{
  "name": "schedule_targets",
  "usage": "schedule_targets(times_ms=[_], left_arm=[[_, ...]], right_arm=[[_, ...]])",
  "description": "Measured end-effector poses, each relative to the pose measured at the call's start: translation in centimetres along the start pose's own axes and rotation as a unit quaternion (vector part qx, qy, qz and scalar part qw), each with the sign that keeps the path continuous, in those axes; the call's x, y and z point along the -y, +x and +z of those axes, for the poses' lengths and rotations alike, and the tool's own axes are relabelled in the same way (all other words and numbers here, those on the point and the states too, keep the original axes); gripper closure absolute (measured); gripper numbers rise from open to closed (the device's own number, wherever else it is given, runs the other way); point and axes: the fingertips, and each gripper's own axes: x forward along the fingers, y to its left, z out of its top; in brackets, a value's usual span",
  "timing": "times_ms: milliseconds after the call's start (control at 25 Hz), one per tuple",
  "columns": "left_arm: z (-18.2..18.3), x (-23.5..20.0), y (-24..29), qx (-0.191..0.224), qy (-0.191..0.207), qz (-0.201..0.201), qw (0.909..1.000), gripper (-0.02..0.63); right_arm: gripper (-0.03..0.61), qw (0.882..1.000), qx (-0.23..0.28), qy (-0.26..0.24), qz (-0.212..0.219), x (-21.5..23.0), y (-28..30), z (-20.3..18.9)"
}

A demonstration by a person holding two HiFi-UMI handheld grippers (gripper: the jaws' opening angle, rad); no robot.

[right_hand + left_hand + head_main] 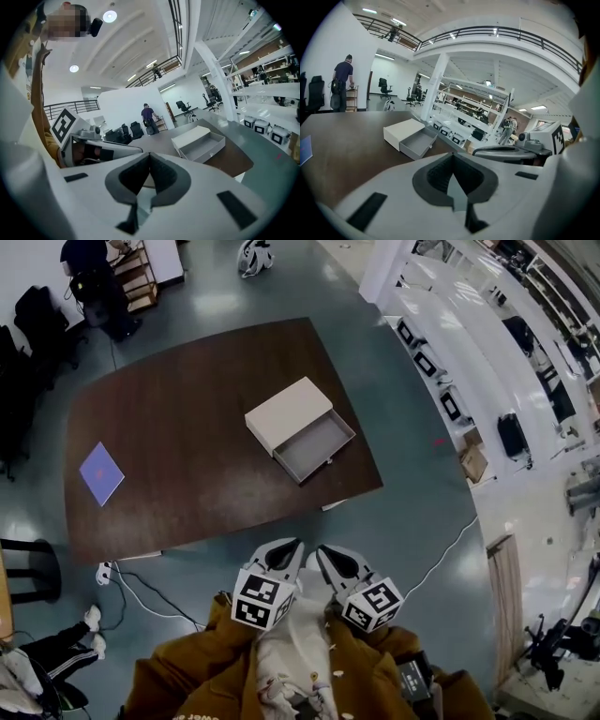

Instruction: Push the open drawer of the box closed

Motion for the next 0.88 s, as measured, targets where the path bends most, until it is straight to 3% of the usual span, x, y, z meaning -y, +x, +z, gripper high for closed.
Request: schedule_targets(times_ms=[280,600,880], left_arm=[[0.6,0.1,2.1,-0.008,-0.008,0.028,0.9995,0.607],[0.1,-1.5,2.4,0.006,-0.045,0.071,0.9964,0.609],[-1.3,-3.7,5.4,-0.022,-0.028,0.1,0.9944,0.607]], right_arm=[[0.572,1.0,-0.018,-0.004,0.017,3.3,0.2,0.6],[0.572,0.995,-0.062,-0.067,0.031,7.1,2.0,-0.6],[0.572,0.992,-0.089,-0.09,0.013,11.1,4.9,-1.7]])
